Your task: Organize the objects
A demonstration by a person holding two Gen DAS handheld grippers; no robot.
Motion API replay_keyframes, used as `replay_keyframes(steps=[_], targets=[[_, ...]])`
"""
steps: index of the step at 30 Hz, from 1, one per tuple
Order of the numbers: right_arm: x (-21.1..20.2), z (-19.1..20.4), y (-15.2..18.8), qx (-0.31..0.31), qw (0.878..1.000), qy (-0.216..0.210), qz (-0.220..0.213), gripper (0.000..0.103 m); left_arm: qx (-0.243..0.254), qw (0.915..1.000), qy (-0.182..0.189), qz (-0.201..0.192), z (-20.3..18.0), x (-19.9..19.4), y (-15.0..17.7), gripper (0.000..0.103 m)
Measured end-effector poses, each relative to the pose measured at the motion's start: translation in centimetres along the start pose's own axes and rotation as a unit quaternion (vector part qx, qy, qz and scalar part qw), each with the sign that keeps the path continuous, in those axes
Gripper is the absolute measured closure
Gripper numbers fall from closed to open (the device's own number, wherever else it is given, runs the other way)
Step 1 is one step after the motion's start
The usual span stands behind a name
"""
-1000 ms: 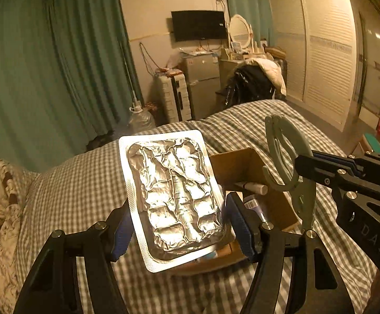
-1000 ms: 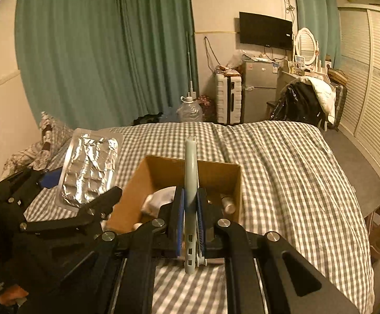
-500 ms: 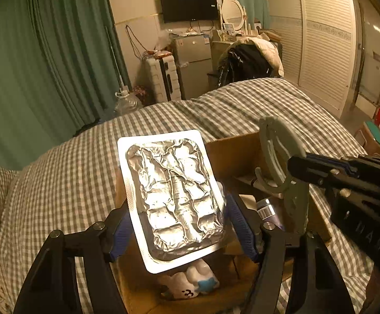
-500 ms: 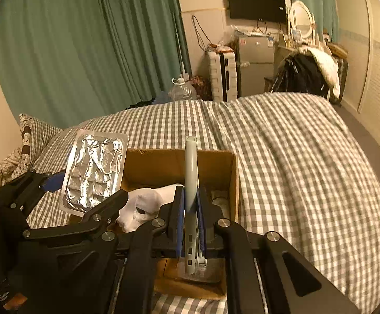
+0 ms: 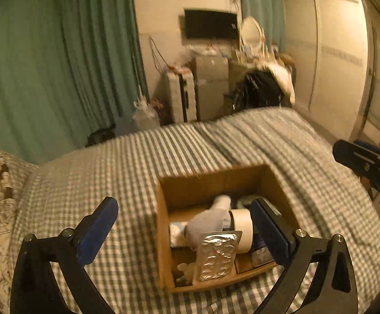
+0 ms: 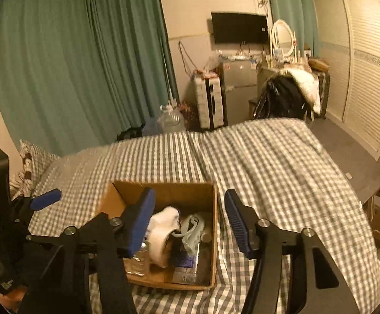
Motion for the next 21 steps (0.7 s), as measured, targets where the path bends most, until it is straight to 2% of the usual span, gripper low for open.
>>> replay_keyframes(steps=[6,13,15,17,21], targets=[[-8.0,1.4,-2.6,-0.017,0.998,0.010,-0.057,0.029,-0.045,0.9980,0.000,-0.044,2.2,-7.0,-1.7,0.000],[-15.4,3.1,-3.6,-0.035,0.993,0.023,-0.108,0.010,-0.093,0.9910,-0.006,-0.096,5.2,-13.9,-2.0,0.000],[-16.7,3.6,-3.5,-0.040,0.992,0.023,-0.118,0.007,-0.100,0.9887,-0.007,-0.112,5.8,-15.2,-1.8,0.000],[-17.3,3.8,-3.2,-0.044,0.991,0.026,-0.123,0.000,-0.104,0.9867,-0.010,-0.125,6.3,-16.2,-1.5,0.000],[-16.9,4.4,-1.7,-0.051,0.990,0.036,-0.126,0.000,-0.096,0.9851,-0.012,-0.142,6.7,-16.9,-0.4,0.000]])
Point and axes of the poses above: each gripper's, at about its wrist camera, not at the fingertips, and x roughly the way its jaws point, z to its left, y to its underside, the point moved 5 cm from there along x, roughly the way its jaws point, and after that the axes turned 9 degrees about -x, right-handed, at the moved point
